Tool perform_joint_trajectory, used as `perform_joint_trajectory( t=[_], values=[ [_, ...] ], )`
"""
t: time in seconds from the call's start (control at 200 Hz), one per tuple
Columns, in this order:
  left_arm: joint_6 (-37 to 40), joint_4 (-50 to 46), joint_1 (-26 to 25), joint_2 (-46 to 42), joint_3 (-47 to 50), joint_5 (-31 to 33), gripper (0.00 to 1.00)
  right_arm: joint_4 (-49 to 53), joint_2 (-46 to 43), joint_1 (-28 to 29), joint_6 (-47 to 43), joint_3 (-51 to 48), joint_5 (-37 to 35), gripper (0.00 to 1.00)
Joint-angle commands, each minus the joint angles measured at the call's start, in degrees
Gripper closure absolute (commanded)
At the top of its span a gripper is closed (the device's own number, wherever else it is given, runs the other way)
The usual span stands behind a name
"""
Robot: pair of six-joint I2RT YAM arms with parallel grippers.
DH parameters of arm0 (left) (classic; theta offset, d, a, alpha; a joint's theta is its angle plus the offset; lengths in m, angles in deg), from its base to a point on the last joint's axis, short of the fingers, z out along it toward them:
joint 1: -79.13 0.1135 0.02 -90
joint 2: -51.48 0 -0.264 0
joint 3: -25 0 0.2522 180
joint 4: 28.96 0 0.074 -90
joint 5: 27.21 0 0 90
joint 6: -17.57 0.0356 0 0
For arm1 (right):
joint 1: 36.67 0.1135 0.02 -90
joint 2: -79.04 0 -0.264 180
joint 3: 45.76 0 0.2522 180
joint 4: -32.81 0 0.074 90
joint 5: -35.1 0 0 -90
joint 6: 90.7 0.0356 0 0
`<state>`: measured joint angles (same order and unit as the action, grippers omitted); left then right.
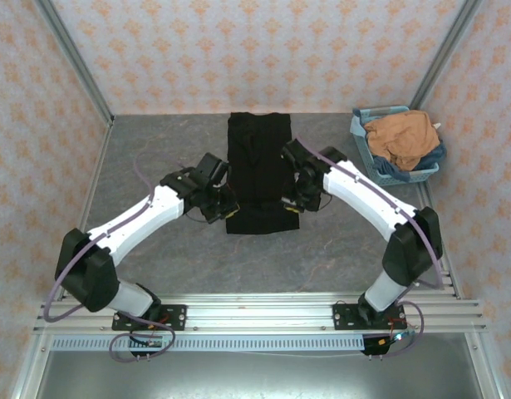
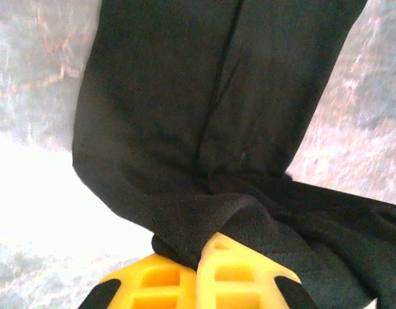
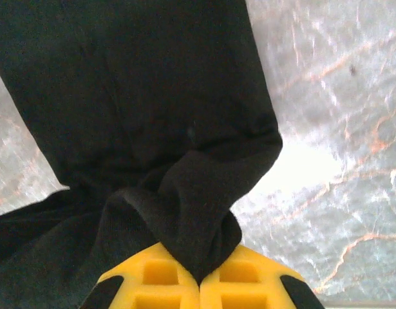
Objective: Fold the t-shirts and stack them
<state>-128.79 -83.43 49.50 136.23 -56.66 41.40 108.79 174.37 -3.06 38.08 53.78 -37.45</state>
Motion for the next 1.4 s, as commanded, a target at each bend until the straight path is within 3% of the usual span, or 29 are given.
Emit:
perform_joint_trajectory(
  t=[0.0,0.275,0.5,1.276,1.316,1.396],
  values=[
    [3.09,-1.33,2.13,3.75,-5.04,2.31,1.0,0.96,4.18,-2.18,-4.41,5.73,-1.56,1.0],
    [7.27,-3.09,6.62,15.48,-18.02,2.61,1.0,0.79,15.76,-6.66,-7.08,18.78,-0.31,1.0],
    [9.4,-3.25,9.7,22.92,-24.36,2.21,1.0,-2.11,23.2,-9.49,-7.58,23.92,2.48,1.0],
    [13.02,-6.92,14.41,46.67,-48.28,-0.7,1.0,1.59,43.34,-13.93,-5.25,44.16,2.3,1.0],
    [13.03,-6.69,14.86,47.84,-49.83,-1.36,0.99,1.19,44.24,-14.54,-4.8,45.02,2.85,0.92],
    [13.02,-6.62,15.72,49.29,-53.43,-1.77,0.8,-2.25,45.2,-15.95,-4.24,45.75,6.14,0.7]
  ],
)
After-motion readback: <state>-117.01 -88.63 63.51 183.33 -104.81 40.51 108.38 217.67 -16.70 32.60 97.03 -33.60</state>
